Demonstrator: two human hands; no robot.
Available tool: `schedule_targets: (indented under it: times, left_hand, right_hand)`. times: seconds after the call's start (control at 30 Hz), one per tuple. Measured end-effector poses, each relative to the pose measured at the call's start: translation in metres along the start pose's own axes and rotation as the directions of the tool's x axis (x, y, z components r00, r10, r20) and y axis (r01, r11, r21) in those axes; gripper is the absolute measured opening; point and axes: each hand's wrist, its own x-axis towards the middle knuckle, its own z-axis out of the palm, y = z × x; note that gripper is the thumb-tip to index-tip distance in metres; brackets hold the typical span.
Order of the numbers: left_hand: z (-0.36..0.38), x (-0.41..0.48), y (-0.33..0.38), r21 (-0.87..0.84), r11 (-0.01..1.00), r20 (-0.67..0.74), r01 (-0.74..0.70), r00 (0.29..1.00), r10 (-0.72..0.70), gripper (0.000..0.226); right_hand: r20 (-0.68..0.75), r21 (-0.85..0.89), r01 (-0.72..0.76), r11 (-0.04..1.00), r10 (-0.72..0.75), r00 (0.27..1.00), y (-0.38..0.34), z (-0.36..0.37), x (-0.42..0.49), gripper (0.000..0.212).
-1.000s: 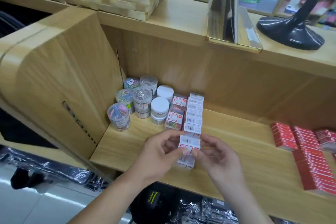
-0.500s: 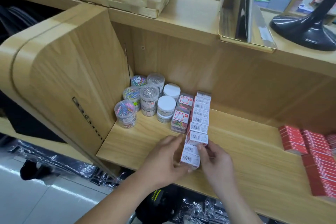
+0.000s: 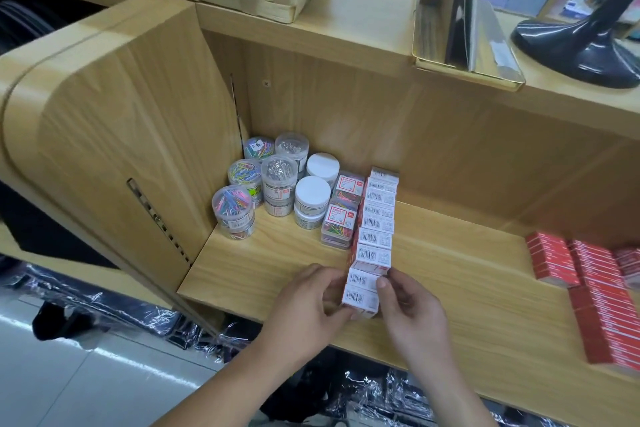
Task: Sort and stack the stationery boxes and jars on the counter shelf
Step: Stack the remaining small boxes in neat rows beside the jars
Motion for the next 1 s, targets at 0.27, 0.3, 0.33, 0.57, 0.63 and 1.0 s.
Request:
schedule_targets:
  times: [0.27, 0.3, 0.33, 0.57, 0.63, 1.0]
  left_hand:
    - [0.0, -0.01, -0.002, -0.071, 0.997, -0.038, -0.018, 0.999, 0.016, 0.03]
    - [-0.001, -0.01, -0.002, -0.079, 0.997, -0.029, -0.02, 0.999, 0.018, 0.032]
    - [-0.001, -0.011, -0.001, -0.08, 0.997, -0.023, -0.024, 0.999, 0.022, 0.031]
    - [-0.005, -0.025, 0.012, -0.039, 0.998, -0.051, -0.047, 0.998, 0.045, 0.01]
    - [-0.009, -0.027, 0.016, -0.058, 0.996, -0.069, -0.062, 0.996, 0.058, 0.011]
    - [-0.004, -0.001, 0.019, -0.124, 0.99, -0.158, -0.065, 0.986, 0.045, 0.017]
  right_hand:
    - [0.016, 0.071, -0.133, 0.989, 0.132, 0.991, 0.012, -0.012, -0.016, 0.033]
    - [0.0, 0.055, -0.14, 0.989, 0.141, 0.99, 0.014, -0.013, -0.018, 0.035]
    - [-0.004, 0.038, -0.134, 0.99, 0.134, 0.991, 0.016, -0.014, -0.02, 0.034]
    - [0.042, -0.081, -0.039, 0.996, 0.043, 0.998, 0.016, -0.01, -0.03, 0.013]
    - [0.028, -0.002, -0.068, 0.998, 0.068, 0.997, 0.014, -0.013, -0.032, 0.006]
    - [-0.109, 0.015, 0.076, 0.997, -0.074, 0.991, -0.001, 0.0, -0.008, 0.029]
